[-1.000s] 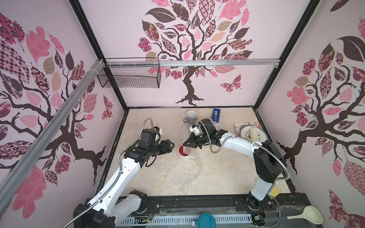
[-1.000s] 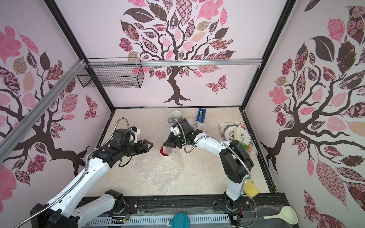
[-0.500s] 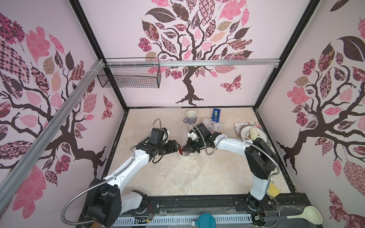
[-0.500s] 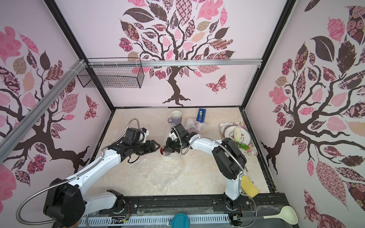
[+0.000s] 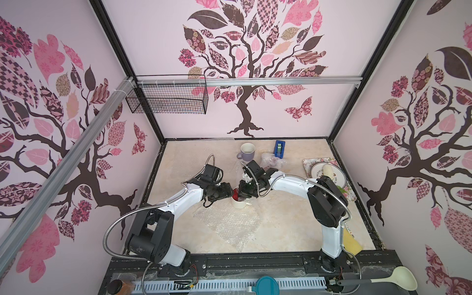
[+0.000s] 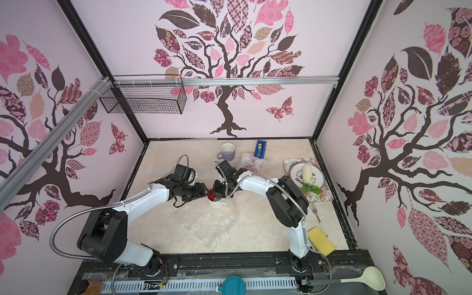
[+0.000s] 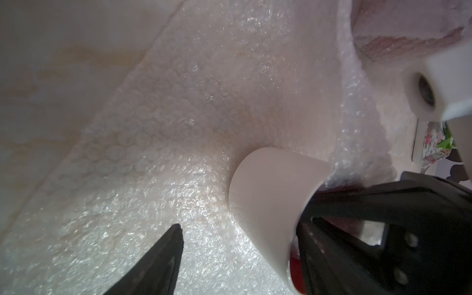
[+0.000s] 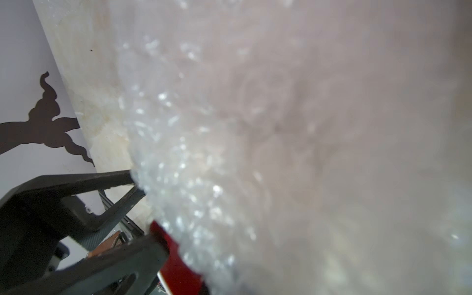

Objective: Wrap mugs in bubble wrap
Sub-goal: Wrap the mug in bubble wrap.

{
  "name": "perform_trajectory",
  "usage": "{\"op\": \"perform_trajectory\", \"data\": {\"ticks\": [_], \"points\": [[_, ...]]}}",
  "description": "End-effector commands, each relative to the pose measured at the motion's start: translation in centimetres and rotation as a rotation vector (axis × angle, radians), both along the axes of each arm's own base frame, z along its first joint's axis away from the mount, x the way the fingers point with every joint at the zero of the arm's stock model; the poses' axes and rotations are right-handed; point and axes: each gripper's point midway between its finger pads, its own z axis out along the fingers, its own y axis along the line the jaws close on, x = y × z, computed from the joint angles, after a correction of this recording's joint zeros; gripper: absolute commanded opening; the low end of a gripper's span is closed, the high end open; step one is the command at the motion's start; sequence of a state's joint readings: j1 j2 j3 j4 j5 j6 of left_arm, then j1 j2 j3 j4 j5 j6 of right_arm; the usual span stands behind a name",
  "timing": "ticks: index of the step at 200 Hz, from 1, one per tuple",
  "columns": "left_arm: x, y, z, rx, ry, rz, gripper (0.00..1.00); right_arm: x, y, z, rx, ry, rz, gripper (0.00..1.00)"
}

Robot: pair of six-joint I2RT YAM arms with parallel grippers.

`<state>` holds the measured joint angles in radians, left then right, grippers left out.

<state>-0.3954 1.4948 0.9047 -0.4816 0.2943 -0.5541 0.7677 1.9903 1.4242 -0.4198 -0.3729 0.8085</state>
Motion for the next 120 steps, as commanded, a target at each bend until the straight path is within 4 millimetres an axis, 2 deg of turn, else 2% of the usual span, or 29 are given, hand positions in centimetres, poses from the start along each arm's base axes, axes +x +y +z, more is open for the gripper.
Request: {"op": "perform_trajectory", "data": {"ticks": [1, 21, 45, 73, 95, 120], "points": [[1.6, 0.2, 2.0, 0.022, -0.06, 0.039, 0.72, -0.4, -1.0, -2.7, -0.177, 0.014, 0.024, 0.0], [1.8, 1.8, 3.4, 0.071, -0.074, 0.13, 0.72, -0.4, -1.9, -3.9, -0.286, 0.005, 0.037, 0.0], [1.5, 3.7, 6.3, 0.099, -0.11, 0.232, 0.72, -0.5, -3.0, -5.1, -0.379, -0.01, 0.035, 0.0], [0.8, 5.3, 9.1, 0.099, -0.165, 0.315, 0.72, -0.8, -3.2, -6.4, -0.419, -0.008, 0.042, 0.0], [-1.0, 7.4, 9.1, 0.161, -0.124, 0.381, 0.74, -0.5, -3.1, -6.3, -0.431, -0.02, 0.04, 0.0], [-3.5, 9.6, 6.8, 0.192, -0.001, 0.432, 0.74, 0.2, -2.0, -4.2, -0.373, -0.057, 0.035, 0.0]]}}
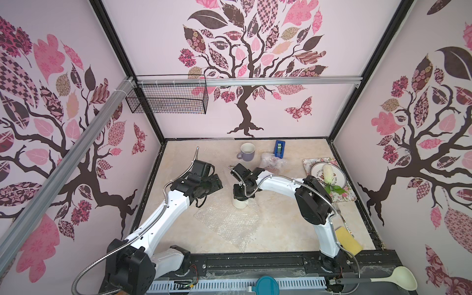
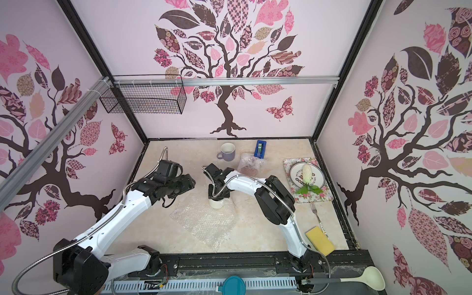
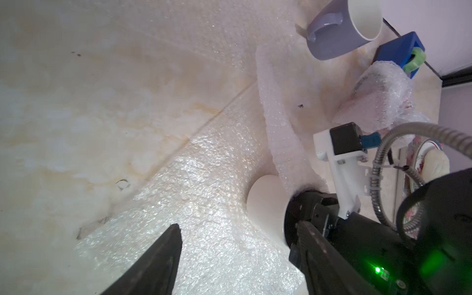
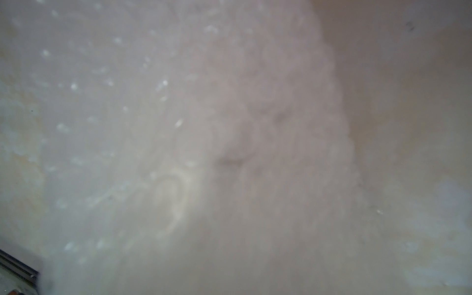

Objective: Wrap mugs in bubble wrap
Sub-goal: Wrap the mug in bubble wrap.

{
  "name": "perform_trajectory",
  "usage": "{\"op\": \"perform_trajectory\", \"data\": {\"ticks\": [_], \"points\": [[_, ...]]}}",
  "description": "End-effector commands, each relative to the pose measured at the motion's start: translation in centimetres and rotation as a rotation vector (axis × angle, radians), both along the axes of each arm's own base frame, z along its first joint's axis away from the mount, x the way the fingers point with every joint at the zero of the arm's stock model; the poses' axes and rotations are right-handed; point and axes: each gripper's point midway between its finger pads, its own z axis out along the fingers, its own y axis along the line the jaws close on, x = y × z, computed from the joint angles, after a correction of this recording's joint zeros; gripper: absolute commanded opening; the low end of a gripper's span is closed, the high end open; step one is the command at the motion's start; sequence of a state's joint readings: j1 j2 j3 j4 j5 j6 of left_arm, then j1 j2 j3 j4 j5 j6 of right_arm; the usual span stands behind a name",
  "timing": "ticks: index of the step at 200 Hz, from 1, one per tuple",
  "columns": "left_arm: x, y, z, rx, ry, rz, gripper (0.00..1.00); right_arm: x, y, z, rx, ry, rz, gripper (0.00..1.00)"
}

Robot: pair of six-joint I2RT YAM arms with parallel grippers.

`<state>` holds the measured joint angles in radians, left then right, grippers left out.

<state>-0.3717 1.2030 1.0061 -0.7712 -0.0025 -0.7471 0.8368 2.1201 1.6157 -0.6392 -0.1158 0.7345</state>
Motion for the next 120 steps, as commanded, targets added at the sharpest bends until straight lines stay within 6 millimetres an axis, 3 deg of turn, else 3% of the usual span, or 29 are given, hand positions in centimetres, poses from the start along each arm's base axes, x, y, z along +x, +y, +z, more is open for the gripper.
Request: {"op": "perform_trajectory", "data": {"ticks": [1, 42, 65, 95, 120], "points": [[-2.7, 3.1, -2.0, 0.052, 0.134, 0.105, 0.74, -0.6, -1.5, -1.4, -0.087, 0.033, -0.004, 0.01], [-5.4, 6.3, -5.4, 0.072, 0.216, 0.193, 0.75, 0.5, 0.7, 4.6, 0.044, -0.032, 0.003, 0.21], [-6.4, 6.6, -7.8, 0.081, 0.296, 0.2, 0.75, 0.5, 1.4, 7.2, 0.078, -0.049, 0.018, 0.27], [-6.5, 5.8, -9.4, 0.045, 0.33, 0.182, 0.74, 0.0, 1.6, 9.4, 0.101, -0.042, 0.033, 0.36], [-7.5, 6.3, -10.8, 0.079, 0.391, 0.187, 0.74, -0.6, 1.6, 11.5, 0.157, -0.052, 0.028, 0.41]]}}
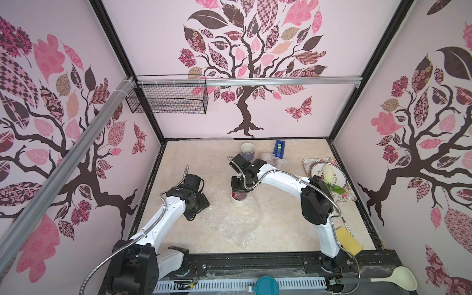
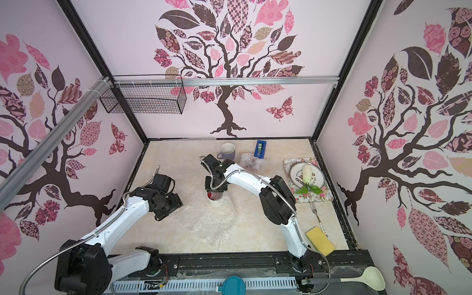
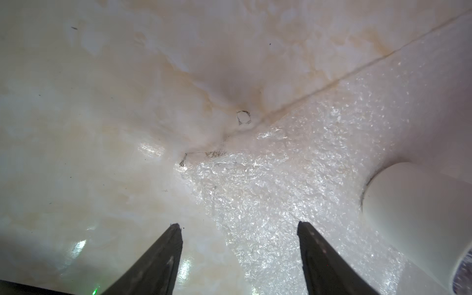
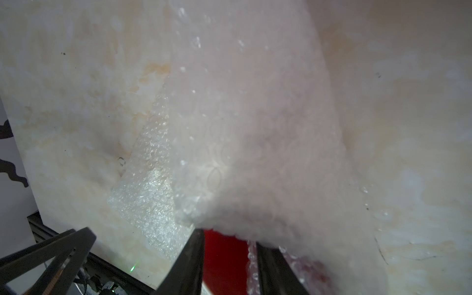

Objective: Wrap mugs in bubble wrap
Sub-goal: Wrap the mug in bubble wrap.

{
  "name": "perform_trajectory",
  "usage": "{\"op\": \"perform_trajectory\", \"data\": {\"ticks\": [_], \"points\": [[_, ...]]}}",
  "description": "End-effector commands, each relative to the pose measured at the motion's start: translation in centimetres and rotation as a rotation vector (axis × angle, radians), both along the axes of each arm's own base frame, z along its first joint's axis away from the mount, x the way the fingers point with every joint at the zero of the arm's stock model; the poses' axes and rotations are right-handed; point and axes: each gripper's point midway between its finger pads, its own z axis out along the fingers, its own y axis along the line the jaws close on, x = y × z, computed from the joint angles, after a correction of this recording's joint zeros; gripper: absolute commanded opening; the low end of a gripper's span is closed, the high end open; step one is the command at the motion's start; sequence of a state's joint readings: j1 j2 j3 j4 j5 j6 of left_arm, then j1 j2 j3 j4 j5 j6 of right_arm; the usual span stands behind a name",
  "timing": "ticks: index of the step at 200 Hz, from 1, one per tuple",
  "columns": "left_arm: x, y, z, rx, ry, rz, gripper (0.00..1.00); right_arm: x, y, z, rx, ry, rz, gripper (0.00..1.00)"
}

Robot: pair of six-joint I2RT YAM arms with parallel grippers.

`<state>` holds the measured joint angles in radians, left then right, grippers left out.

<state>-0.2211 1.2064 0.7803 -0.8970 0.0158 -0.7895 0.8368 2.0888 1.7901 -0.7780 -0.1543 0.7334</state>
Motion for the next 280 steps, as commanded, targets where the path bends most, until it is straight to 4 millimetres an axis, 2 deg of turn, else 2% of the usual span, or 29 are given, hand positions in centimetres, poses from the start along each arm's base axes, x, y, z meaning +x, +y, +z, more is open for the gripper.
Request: {"op": "perform_trajectory", "data": {"ticks": [1, 36, 65, 89, 108, 134, 150, 158, 180, 192, 210, 236, 264, 280], "points": [[-0.8, 0.3, -1.6, 0.005, 0.043, 0.007, 0.74, -1.2, 0.0, 5.4, 0.087, -0.034, 0.013, 0.41], [-1.5, 0.6, -3.3, 0.016, 0.079, 0.02, 0.73, -2.0, 0.0, 8.9, 0.16, -0.059, 0.021, 0.45], [-2.2, 1.1, -3.8, 0.037, 0.104, 0.021, 0.71, -2.1, -1.6, 12.3, 0.177, -0.137, 0.019, 0.49], [-2.5, 2.0, -4.0, 0.086, 0.116, 0.023, 0.71, -2.5, -3.0, 13.0, 0.183, -0.145, 0.025, 0.51], [-1.8, 1.6, -4.9, 0.069, 0.1, 0.017, 0.68, -2.9, -3.7, 13.5, 0.201, -0.165, 0.032, 0.52], [-0.6, 0.6, -6.0, 0.026, 0.102, 0.005, 0.59, -3.3, -5.2, 13.6, 0.213, -0.172, 0.036, 0.56], [0.2, -0.2, -6.6, -0.017, 0.082, -0.034, 0.44, -3.4, -7.1, 13.1, 0.211, -0.17, 0.023, 0.65], [0.5, -0.6, -6.5, -0.033, 0.08, -0.058, 0.31, -3.4, -8.1, 12.9, 0.218, -0.175, 0.023, 0.71], [1.6, -1.4, -4.7, -0.067, 0.046, -0.089, 0.09, -3.8, -10.3, 11.7, 0.221, -0.218, 0.075, 0.87], [2.4, -2.0, -3.4, -0.093, 0.006, -0.097, 0.0, -4.0, -11.4, 10.3, 0.176, -0.221, 0.114, 0.89], [3.2, -2.8, -1.1, -0.122, -0.039, -0.114, 0.0, -4.5, -12.0, 7.9, 0.147, -0.204, 0.159, 0.91], [4.1, -4.3, 2.1, -0.163, -0.116, -0.143, 0.0, -4.6, -11.4, 5.8, 0.179, -0.194, 0.182, 0.94], [5.3, -7.8, 5.1, -0.199, -0.208, -0.231, 0.0, -4.0, -10.2, 4.5, 0.216, -0.176, 0.187, 0.95], [5.6, -9.8, 5.8, -0.237, -0.207, -0.26, 0.0, -3.5, -9.7, 3.9, 0.216, -0.158, 0.193, 0.96]]}}
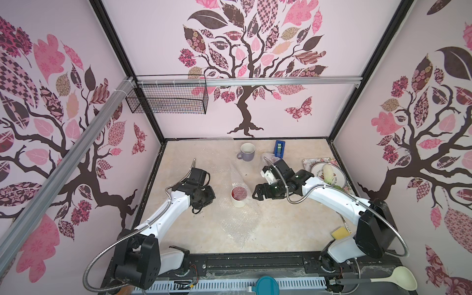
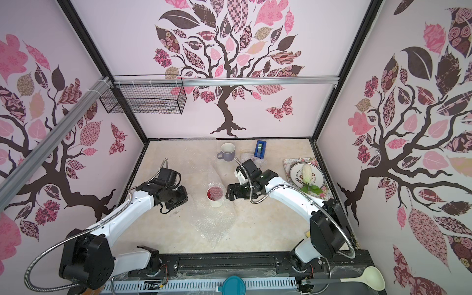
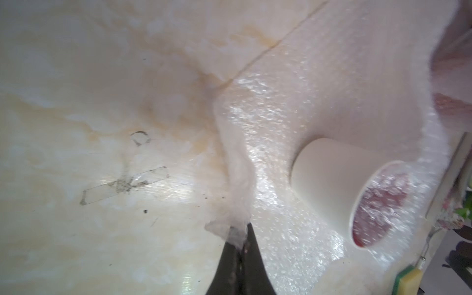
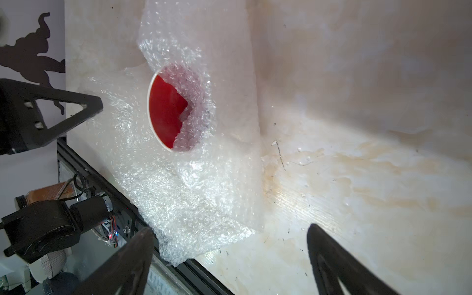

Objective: Wrap mugs in bubble wrap
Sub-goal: Wrap the mug in bubble wrap.

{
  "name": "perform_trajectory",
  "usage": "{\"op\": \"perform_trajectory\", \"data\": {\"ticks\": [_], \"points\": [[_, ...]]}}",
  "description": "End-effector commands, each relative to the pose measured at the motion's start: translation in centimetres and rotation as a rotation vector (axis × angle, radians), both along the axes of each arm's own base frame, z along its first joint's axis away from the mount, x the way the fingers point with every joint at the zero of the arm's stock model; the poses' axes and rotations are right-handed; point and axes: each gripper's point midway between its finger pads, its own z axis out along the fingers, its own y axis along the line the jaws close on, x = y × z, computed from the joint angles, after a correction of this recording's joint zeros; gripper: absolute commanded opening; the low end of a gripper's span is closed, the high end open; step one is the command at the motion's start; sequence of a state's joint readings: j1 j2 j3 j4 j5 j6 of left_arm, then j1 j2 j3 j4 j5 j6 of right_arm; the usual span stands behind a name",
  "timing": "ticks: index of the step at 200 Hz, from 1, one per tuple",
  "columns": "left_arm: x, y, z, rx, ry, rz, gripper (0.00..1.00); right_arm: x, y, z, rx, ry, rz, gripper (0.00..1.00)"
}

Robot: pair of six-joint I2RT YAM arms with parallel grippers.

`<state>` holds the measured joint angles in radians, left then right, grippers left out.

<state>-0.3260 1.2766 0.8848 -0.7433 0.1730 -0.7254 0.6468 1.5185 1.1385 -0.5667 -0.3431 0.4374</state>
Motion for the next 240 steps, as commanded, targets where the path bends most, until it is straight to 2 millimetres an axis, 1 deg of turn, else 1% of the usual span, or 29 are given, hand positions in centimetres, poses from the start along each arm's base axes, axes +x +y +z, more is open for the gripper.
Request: {"op": "perform_trajectory", "data": {"ticks": [1, 18, 36, 68, 80, 93, 114, 125, 137, 154, 172, 200, 220, 240], "points": [[1.4, -3.0, 2.6, -0.066, -0.049, -0.044, 0.0, 1.4, 1.9, 0.4, 0.055, -0.033, 0.042, 0.96], [2.1, -4.6, 3.3, -0.098, -0.064, -0.063, 0.0, 1.5, 2.6, 0.1, 0.075, -0.01, 0.06, 0.97], [3.3, -6.0, 4.5, -0.137, -0.092, -0.074, 0.0, 1.6, 2.9, 0.0, 0.094, -0.013, 0.061, 0.98], [5.6, -7.7, 6.4, -0.177, -0.126, -0.092, 0.0, 2.3, 2.4, 0.5, 0.119, -0.042, 0.034, 1.0], [6.3, -8.7, 7.0, -0.21, -0.135, -0.11, 0.0, 2.5, 2.2, 1.0, 0.133, -0.051, 0.033, 1.0], [6.8, -10.0, 7.2, -0.233, -0.135, -0.137, 0.0, 2.8, 2.1, 1.5, 0.143, -0.074, 0.032, 1.0], [7.0, -12.1, 6.2, -0.232, -0.116, -0.197, 0.0, 3.0, 1.9, 1.8, 0.166, -0.084, 0.021, 1.0], [7.1, -12.9, 4.8, -0.218, -0.083, -0.218, 0.0, 3.0, 2.0, 1.8, 0.177, -0.086, 0.024, 1.0], [7.3, -13.5, 3.7, -0.205, -0.061, -0.231, 0.0, 2.9, 2.0, 1.6, 0.176, -0.085, 0.025, 1.0], [7.8, -14.2, 2.8, -0.192, -0.057, -0.245, 0.0, 2.8, 2.0, 1.0, 0.173, -0.075, 0.027, 1.0], [8.3, -14.5, 2.1, -0.172, -0.049, -0.258, 0.0, 2.8, 2.3, 1.0, 0.189, -0.076, 0.036, 1.0], [8.7, -14.8, 1.1, -0.161, -0.028, -0.266, 0.0, 2.9, 2.6, -0.1, 0.192, -0.052, 0.038, 1.0], [8.7, -15.1, 0.9, -0.168, -0.019, -0.272, 0.0, 3.0, 2.9, -1.0, 0.189, -0.034, 0.037, 1.0], [8.6, -15.2, 0.8, -0.178, -0.017, -0.279, 0.0, 3.6, 3.0, -2.0, 0.164, -0.022, 0.025, 1.0]]}}
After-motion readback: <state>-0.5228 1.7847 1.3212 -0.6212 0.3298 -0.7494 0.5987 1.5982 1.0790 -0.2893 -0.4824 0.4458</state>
